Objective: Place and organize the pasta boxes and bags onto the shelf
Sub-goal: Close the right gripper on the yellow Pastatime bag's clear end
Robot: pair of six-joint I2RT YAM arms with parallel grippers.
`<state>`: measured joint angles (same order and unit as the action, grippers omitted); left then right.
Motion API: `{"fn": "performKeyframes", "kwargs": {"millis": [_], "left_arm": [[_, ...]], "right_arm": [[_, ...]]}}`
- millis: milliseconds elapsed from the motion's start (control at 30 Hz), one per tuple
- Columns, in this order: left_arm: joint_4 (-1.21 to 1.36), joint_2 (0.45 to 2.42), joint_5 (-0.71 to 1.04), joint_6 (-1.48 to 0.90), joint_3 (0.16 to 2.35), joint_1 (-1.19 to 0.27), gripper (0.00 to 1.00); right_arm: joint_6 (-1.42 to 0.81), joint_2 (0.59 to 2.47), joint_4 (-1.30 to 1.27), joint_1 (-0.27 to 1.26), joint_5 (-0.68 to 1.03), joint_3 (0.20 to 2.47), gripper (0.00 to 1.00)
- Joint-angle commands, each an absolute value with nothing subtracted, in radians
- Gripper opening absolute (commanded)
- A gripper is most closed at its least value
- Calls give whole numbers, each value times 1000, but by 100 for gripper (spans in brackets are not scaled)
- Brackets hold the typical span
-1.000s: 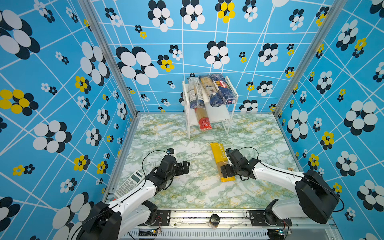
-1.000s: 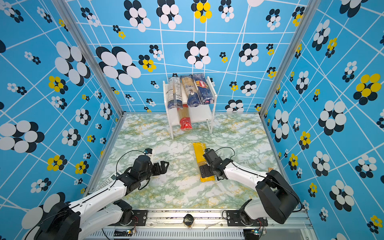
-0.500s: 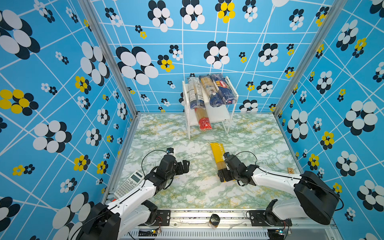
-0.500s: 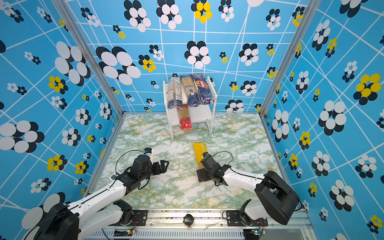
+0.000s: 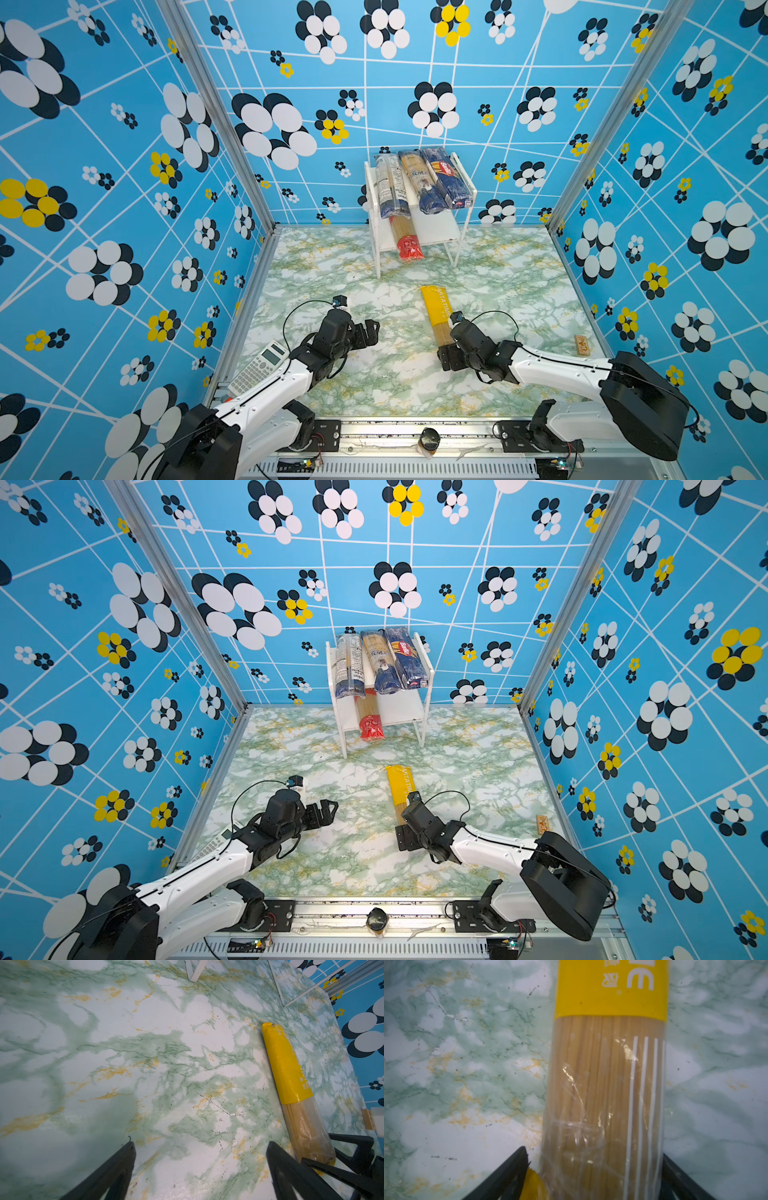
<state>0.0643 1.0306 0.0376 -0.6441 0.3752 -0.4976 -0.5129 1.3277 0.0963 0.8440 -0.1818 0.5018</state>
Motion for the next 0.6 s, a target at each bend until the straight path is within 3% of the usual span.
{"fn": "performKeyframes", "kwargs": {"millis": [0, 200, 367, 567], "left_arm": [[106, 1051, 39, -651, 384, -499, 99], [145, 1097, 53, -646, 395, -499, 99], [161, 1123, 55, -634, 411, -500, 99], [174, 1144, 67, -621, 414, -500, 99]], "right_arm": [[-547, 1351, 181, 853, -187, 471, 86], [-553, 1369, 155, 858, -230, 477, 74], [-547, 1356, 139, 858, -240, 479, 48], [-546, 1324, 139, 858, -245, 482, 27]]}}
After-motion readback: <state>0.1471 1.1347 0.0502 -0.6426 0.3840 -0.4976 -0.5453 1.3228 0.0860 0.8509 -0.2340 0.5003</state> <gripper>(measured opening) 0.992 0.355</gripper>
